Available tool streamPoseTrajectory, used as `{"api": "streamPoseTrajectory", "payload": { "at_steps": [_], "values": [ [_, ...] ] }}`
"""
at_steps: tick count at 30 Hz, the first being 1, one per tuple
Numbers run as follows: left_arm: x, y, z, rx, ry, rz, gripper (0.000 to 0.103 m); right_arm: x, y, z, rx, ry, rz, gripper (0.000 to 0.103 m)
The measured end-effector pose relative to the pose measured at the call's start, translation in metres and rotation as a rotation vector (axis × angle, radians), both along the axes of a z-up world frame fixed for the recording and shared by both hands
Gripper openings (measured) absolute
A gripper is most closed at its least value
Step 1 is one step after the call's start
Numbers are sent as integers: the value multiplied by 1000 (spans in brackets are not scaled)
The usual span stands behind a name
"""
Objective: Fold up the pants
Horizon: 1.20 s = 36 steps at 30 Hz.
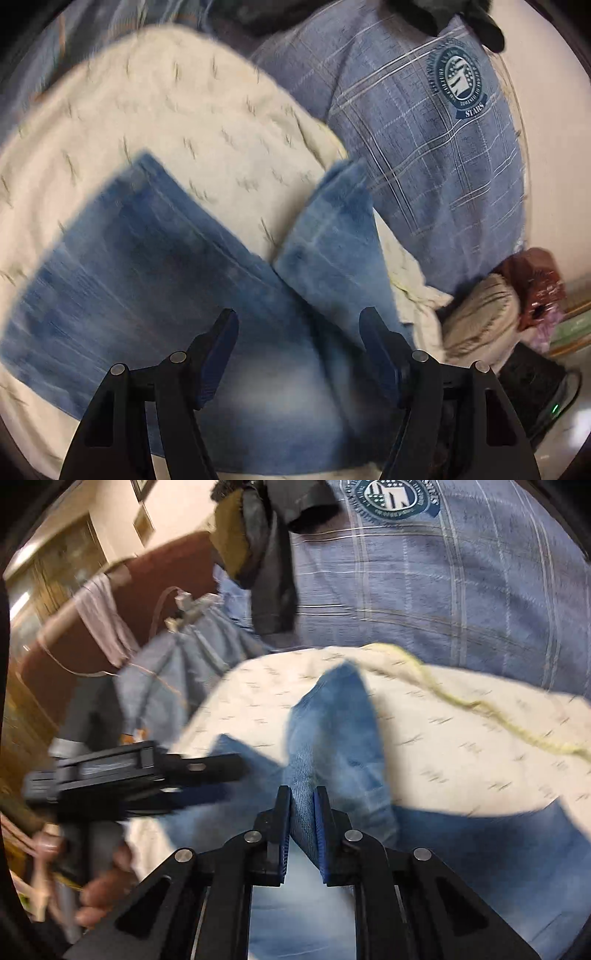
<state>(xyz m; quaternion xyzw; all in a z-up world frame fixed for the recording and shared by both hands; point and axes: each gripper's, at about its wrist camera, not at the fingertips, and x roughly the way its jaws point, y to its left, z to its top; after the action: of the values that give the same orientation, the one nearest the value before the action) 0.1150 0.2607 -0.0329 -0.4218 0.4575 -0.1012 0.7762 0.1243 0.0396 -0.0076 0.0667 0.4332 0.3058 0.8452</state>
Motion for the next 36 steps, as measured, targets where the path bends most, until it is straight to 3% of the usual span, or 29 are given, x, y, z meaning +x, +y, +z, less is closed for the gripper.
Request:
{"api": "streamPoseTrajectory", "payload": {
  "at_steps": [3,8,11,12,13,16,22,25,26,28,29,31,34,36],
  "values": [
    [5,4,-21,-65,64,7,68,-17,19,-4,-59,-16,-3,8],
    [7,19,-34,-112,74,70,63,-37,34,-10,-73,-23,-16,8],
    [9,19,-37,-97,75,78,38,-44,35,-5,-51,-46,-3,8],
    [9,18,-38,-97,72,73,19,-45,35,-3,-49,-51,0,8],
    [9,17,-38,-99,66,67,8,-47,35,-1,-45,-55,5,8],
    [-1,17,-20,-59,-11,85,1,-52,37,7,-29,-72,13,8],
    [-65,31,29,102,-208,205,0,-65,36,19,105,-46,35,8],
    [-95,40,23,115,-196,282,0,-72,42,10,113,-7,54,8],
    [-101,44,17,154,-159,319,0,-74,46,0,83,14,56,8],
    [-101,44,4,153,-83,322,2,-73,52,-20,16,58,43,8],
    [-96,46,-8,105,-35,306,4,-75,56,-28,-26,52,33,11],
    [-89,45,-18,70,5,273,17,-79,57,-30,-95,-6,-7,21],
    [-84,42,-18,116,15,264,32,-81,52,-29,-67,-12,-4,53],
    [-77,38,-12,160,7,286,40,-87,53,-27,-48,-30,34,55]
  ]
}}
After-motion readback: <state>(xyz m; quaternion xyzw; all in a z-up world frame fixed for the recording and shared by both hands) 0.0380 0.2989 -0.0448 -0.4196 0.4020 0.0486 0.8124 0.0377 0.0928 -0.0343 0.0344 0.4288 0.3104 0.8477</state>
